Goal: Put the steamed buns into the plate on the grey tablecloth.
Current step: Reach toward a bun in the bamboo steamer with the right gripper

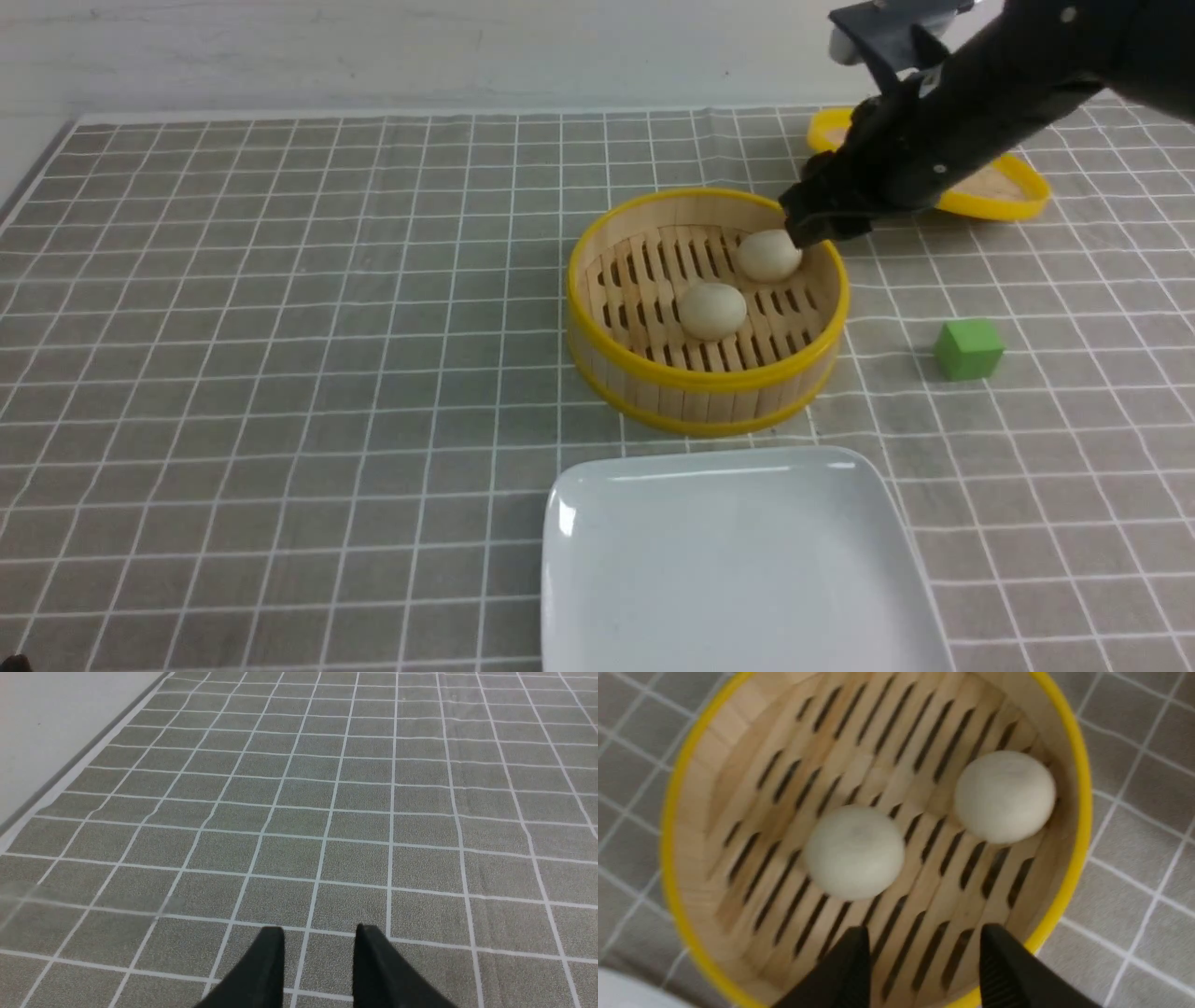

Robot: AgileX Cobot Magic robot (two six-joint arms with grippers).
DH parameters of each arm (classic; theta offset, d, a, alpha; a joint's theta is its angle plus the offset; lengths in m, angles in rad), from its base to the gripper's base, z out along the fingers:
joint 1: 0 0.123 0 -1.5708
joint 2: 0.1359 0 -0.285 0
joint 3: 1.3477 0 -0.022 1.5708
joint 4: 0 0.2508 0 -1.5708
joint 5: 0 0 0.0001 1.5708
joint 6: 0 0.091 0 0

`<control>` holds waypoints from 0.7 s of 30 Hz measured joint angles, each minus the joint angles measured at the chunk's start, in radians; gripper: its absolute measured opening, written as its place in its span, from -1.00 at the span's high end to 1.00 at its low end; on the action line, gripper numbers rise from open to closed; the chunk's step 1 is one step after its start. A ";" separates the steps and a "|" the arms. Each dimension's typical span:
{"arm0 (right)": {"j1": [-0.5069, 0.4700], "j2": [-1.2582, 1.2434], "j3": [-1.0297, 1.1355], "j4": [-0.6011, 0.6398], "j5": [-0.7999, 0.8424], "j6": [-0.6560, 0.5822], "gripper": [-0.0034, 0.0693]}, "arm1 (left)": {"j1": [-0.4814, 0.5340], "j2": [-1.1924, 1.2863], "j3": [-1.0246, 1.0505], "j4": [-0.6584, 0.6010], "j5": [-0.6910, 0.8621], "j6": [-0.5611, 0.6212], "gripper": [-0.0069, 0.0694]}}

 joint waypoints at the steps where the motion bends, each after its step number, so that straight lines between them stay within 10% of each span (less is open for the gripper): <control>1: 0.000 0.047 -0.050 -0.023 -0.004 0.018 -0.09 | 0.000 0.000 0.000 0.000 0.000 0.000 0.19; 14: 0.000 0.304 -0.248 -0.071 -0.050 0.034 -0.13 | 0.000 0.000 0.000 0.000 0.000 0.000 0.19; 21: 0.000 0.307 -0.252 -0.087 -0.030 0.033 0.59 | 0.000 0.000 0.000 0.001 0.000 0.000 0.19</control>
